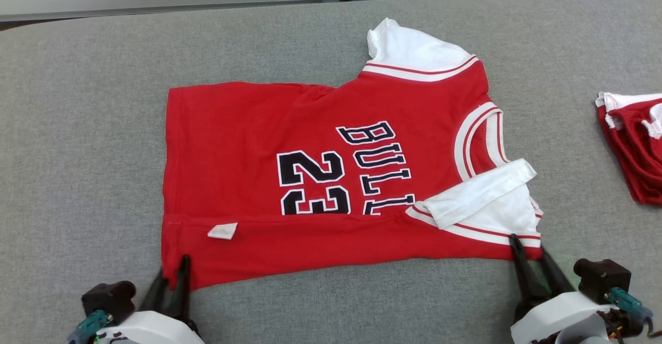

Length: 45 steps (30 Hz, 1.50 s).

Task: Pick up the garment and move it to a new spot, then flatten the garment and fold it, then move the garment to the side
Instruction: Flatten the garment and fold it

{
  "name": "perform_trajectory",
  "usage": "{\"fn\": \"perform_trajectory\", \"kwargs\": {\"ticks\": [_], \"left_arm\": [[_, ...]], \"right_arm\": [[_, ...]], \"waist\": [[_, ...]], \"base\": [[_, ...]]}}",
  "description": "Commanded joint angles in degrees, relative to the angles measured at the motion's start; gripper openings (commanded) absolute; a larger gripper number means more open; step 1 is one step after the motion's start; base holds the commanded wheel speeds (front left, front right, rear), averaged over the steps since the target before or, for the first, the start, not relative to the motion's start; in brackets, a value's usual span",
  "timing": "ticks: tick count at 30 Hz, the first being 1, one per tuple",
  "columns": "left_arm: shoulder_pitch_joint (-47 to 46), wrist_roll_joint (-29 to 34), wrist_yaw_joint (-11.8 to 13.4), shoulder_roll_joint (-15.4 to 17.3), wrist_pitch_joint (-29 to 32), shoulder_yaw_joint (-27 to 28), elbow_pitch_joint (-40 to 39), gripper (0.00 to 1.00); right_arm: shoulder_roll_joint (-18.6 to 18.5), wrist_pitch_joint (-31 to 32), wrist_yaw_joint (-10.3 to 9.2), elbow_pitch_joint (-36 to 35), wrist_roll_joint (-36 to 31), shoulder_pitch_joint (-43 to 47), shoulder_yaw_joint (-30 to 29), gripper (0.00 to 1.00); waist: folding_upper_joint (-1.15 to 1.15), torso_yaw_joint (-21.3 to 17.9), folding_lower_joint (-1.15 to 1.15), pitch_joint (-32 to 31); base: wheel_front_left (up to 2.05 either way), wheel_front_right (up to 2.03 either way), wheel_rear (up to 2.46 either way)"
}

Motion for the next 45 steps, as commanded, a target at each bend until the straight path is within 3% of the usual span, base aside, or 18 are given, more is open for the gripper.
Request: {"fn": "perform_trajectory", "kwargs": {"ticks": [1, 9, 19, 20, 21, 22, 29, 34, 45], "left_arm": [[0.96, 0.17, -0.05, -0.59, 1.38, -1.07, 1.01, 0.00], [4.93, 0.47, 1.38, 1.57, 2.90, -0.74, -4.71, 0.00], [12.65, -1.36, 3.70, 2.69, 8.34, -0.13, -8.40, 0.00], [12.97, -1.70, 4.09, 2.57, 8.96, -0.14, -8.54, 0.24], [12.95, -1.90, 4.33, 2.34, 9.02, 0.14, -8.79, 1.00], [12.95, -2.26, 4.38, 2.10, 8.74, 0.27, -9.05, 1.00], [11.30, 0.56, 6.70, 1.25, 1.56, 1.44, -12.29, 1.00], [9.42, 3.38, 7.90, 1.53, -3.20, 1.36, -16.67, 1.00], [6.81, 6.71, 8.85, 2.11, -3.52, -0.86, -18.79, 1.00]], "right_arm": [[0.07, 0.24, -0.06, 1.16, 0.50, 0.29, 0.54, 0.00], [-1.20, -0.95, -0.09, -2.48, 3.07, 5.20, -0.55, 0.00], [-0.49, 3.03, -0.09, -9.68, 3.49, 16.47, -3.04, 0.00], [-0.22, 3.70, -0.09, -10.19, 3.80, 17.15, -3.12, 0.10], [-0.13, 4.08, -0.09, -10.70, 3.93, 17.57, -3.09, 0.44], [-0.24, 4.20, -0.08, -11.20, 3.67, 17.57, -2.97, 1.00], [-0.73, 2.11, -0.07, -19.31, 0.48, 15.02, -5.22, 1.00], [-0.56, 3.85, -0.07, -26.25, -2.16, 11.77, -7.48, 1.00], [0.72, 6.86, -0.07, -30.53, -3.59, 11.83, -9.89, 1.00]], "waist": [[0.00, 0.15, 0.00, -0.33], [0.00, 1.37, 0.00, -3.85], [0.00, 1.54, 0.00, -8.50], [0.00, 1.56, 0.00, -8.71], [0.00, 1.59, 0.00, -8.86], [0.00, 1.60, 0.00, -9.05], [0.00, 1.34, 0.00, -9.47], [0.00, 0.66, 0.00, -9.84], [0.00, 0.69, 0.00, -10.81]], "base": [[0.00, 0.00, 0.00], [0.00, 0.00, 0.00], [0.00, 0.00, 0.00], [0.00, 0.00, 0.00], [0.00, 0.00, 0.00], [0.00, 0.00, 0.00], [0.00, 0.00, 0.00], [0.00, 0.00, 0.00], [0.00, 0.00, 0.00]]}}
